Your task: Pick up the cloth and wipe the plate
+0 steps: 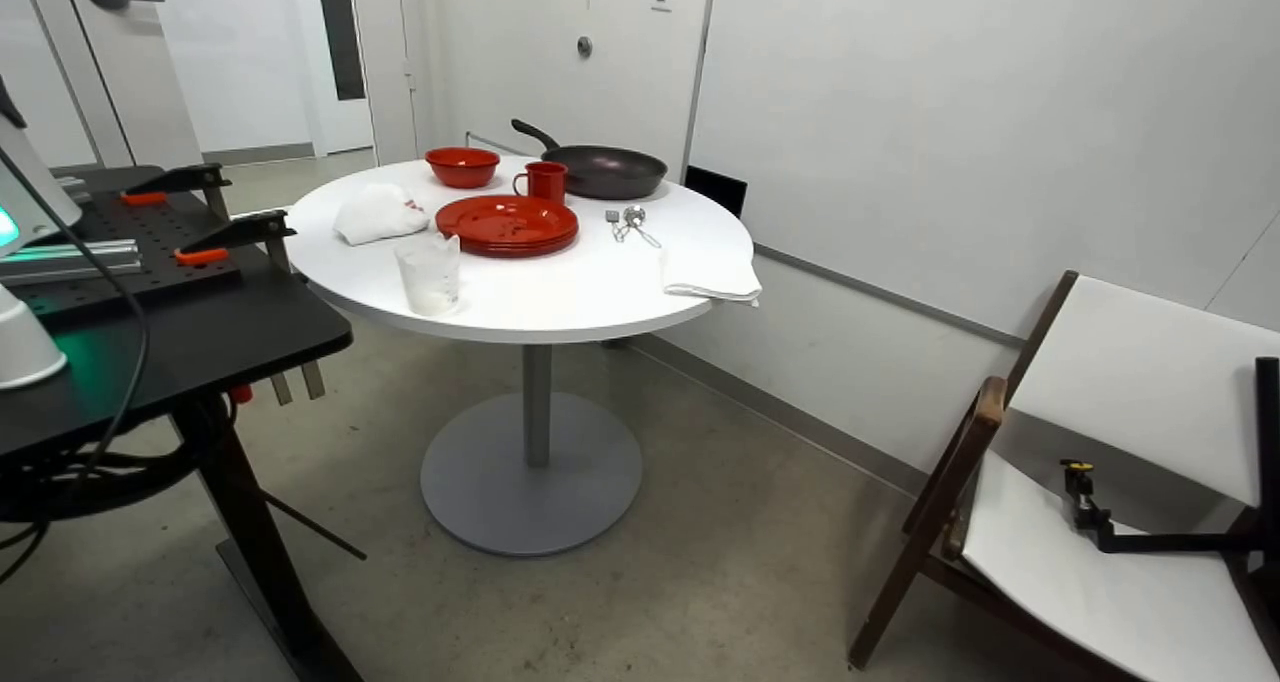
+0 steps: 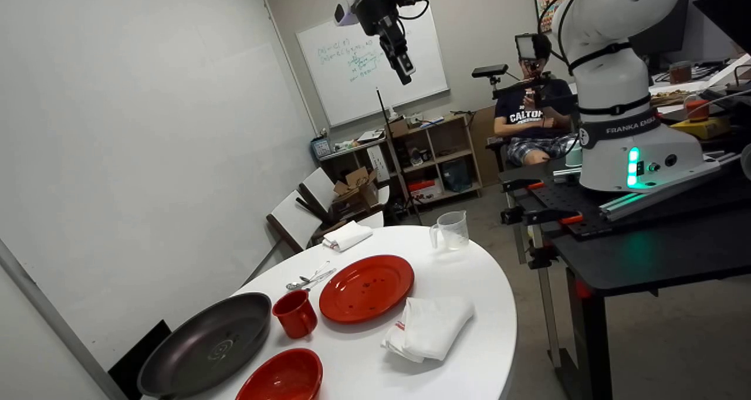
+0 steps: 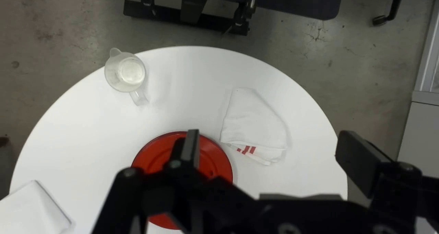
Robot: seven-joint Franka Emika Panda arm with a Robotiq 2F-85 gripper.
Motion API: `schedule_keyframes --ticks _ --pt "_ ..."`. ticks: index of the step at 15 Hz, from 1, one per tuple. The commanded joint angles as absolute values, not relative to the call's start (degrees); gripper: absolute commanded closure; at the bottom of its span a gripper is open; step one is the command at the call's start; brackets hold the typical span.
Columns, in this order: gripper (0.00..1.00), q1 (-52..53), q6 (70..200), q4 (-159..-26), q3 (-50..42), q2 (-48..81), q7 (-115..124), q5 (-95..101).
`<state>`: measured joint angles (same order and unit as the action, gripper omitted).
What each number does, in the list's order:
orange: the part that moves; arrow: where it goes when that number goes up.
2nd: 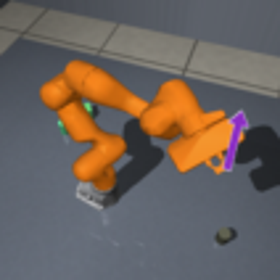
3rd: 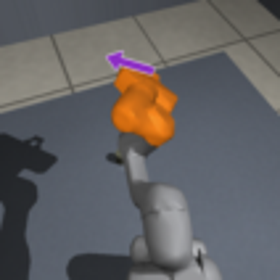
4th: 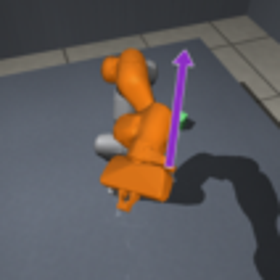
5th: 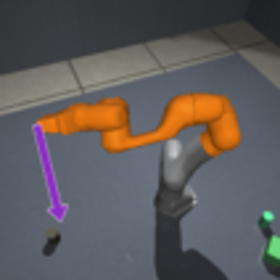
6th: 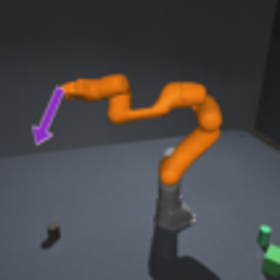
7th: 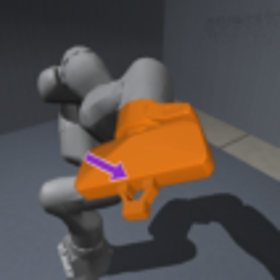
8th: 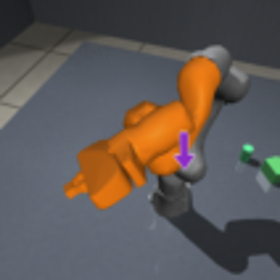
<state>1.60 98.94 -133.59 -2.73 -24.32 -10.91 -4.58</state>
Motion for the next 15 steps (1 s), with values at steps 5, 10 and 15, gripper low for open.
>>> schedule_keyframes --ticks 5,10,15 --pt "0.00 4.88 114.76 -142.80 3.83 -21.58 -7.05 -3.47" --pt "0.00 7.85 123.38 -143.59 7.98 -14.80 -4.64 -3.00" --pt "0.00 8.94 130.89 -140.11 10.97 -3.61 0.17 0.98"
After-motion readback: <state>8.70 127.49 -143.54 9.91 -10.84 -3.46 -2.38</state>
